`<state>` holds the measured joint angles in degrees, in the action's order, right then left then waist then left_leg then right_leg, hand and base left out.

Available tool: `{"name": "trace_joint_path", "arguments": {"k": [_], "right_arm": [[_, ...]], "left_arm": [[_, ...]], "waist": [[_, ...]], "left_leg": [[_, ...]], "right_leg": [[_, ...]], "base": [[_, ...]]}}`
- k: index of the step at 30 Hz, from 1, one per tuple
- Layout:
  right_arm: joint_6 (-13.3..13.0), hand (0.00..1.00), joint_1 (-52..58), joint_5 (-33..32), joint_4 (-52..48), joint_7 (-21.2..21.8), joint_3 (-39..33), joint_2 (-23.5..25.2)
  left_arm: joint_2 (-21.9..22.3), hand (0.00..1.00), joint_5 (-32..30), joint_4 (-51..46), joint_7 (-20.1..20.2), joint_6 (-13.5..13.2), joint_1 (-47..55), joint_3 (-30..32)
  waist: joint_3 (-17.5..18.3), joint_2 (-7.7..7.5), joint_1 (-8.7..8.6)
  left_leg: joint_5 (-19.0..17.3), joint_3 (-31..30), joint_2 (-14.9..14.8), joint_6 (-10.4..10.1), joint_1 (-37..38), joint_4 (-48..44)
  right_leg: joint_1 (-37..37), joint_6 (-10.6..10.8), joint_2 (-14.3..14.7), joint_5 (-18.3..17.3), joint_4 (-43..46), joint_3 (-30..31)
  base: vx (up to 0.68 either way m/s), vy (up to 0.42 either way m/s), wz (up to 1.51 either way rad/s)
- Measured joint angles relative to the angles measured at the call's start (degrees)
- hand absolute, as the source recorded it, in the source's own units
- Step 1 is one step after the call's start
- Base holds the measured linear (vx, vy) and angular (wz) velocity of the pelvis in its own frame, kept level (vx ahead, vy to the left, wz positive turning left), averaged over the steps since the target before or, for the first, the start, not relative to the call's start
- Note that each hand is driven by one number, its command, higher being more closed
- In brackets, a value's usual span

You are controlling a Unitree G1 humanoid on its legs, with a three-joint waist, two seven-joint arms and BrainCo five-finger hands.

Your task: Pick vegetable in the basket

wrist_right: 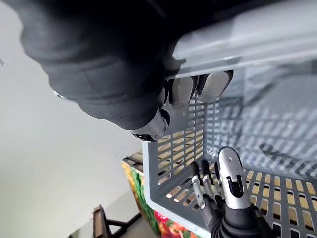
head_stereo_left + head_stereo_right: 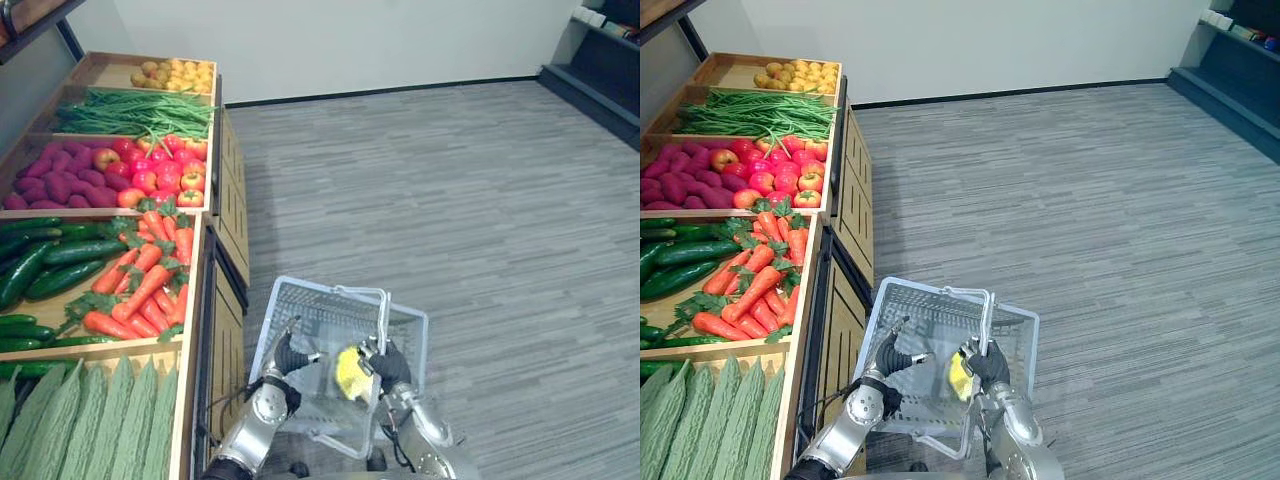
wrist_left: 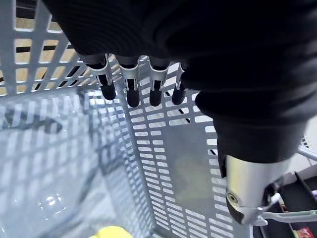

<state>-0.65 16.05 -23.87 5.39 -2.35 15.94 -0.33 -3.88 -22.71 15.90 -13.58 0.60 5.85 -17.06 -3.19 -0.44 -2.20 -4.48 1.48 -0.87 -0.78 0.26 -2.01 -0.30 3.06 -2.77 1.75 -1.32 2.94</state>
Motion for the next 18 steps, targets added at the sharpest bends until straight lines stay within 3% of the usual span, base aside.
{"name": "trace_joint_path", "arguments": {"k": [8, 14, 18], "right_arm": [[0.0, 1.00, -0.9, 9.4, -0.1, -0.2, -6.8, 2.7], [0.0, 1.00, 0.4, 14.5, -0.1, -3.0, -19.4, 1.1], [0.0, 1.00, 2.3, 15.1, -0.3, -4.1, -23.4, 1.0]], "left_arm": [[3.8, 0.00, 11.8, -11.3, 2.6, -3.6, 6.1, 1.8], [2.9, 0.00, 19.1, -20.1, 1.3, -5.1, 12.0, 16.1], [2.9, 0.00, 21.1, -21.7, 0.8, -5.5, 16.2, 18.6]], "waist": [[0.0, 0.00, 0.17], [-0.1, 0.57, 1.67], [0.0, 0.79, 1.72]], "left_leg": [[0.1, -1.4, 0.1, 0.7, 0.8, -0.2], [-1.0, -1.9, 0.4, 1.3, 1.5, 0.1], [-1.9, -1.6, 0.8, 1.5, 1.3, -0.3]], "right_leg": [[1.5, 0.1, -0.2, -0.1, 0.1, -2.0], [2.7, 0.7, -0.5, -0.7, 0.2, -3.2], [2.7, 0.5, -1.3, -2.6, 1.1, -4.5]], "base": [[0.05, 0.017, 0.12], [0.00, 0.016, 0.09], [0.02, 0.005, 0.09]]}}
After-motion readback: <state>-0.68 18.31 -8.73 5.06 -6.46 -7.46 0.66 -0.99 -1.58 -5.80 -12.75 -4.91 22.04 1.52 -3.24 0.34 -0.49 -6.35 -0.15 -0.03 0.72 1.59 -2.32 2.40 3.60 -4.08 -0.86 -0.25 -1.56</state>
